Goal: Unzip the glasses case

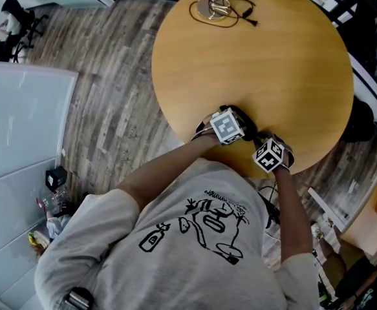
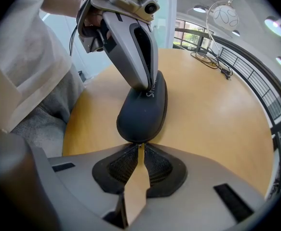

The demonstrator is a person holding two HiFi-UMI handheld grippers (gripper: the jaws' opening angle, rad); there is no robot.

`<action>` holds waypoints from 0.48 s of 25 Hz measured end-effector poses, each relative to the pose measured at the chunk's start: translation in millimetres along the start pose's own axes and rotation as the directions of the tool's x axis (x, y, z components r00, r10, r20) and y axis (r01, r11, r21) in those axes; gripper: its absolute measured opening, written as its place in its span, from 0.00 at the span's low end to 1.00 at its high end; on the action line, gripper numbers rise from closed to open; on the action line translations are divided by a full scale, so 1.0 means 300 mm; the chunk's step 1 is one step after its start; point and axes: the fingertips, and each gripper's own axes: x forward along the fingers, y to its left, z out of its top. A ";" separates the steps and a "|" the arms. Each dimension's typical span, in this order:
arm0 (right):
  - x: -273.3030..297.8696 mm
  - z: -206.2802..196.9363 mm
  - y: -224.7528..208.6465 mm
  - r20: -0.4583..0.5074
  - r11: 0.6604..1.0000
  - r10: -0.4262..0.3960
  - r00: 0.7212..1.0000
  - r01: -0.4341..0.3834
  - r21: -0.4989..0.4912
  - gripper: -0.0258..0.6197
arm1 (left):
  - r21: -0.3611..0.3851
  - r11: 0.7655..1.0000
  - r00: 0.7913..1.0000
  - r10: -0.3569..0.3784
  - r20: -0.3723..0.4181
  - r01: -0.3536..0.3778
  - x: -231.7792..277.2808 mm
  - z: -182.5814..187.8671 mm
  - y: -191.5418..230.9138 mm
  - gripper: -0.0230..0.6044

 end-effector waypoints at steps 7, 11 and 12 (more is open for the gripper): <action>-0.002 0.005 -0.008 -0.013 1.000 -0.014 1.000 0.014 -0.026 0.12 | -0.006 1.000 1.000 -0.009 -0.005 0.009 -0.005 -0.003 -0.002 0.05; -0.004 0.001 -0.017 -0.020 0.999 -0.020 1.000 0.019 -0.041 0.12 | -0.012 1.000 1.000 -0.012 -0.003 0.011 -0.003 0.000 -0.005 0.05; -0.003 -0.001 -0.019 -0.023 0.999 -0.022 0.999 0.021 -0.048 0.12 | -0.012 1.000 1.000 -0.012 -0.002 0.012 -0.002 0.000 -0.006 0.05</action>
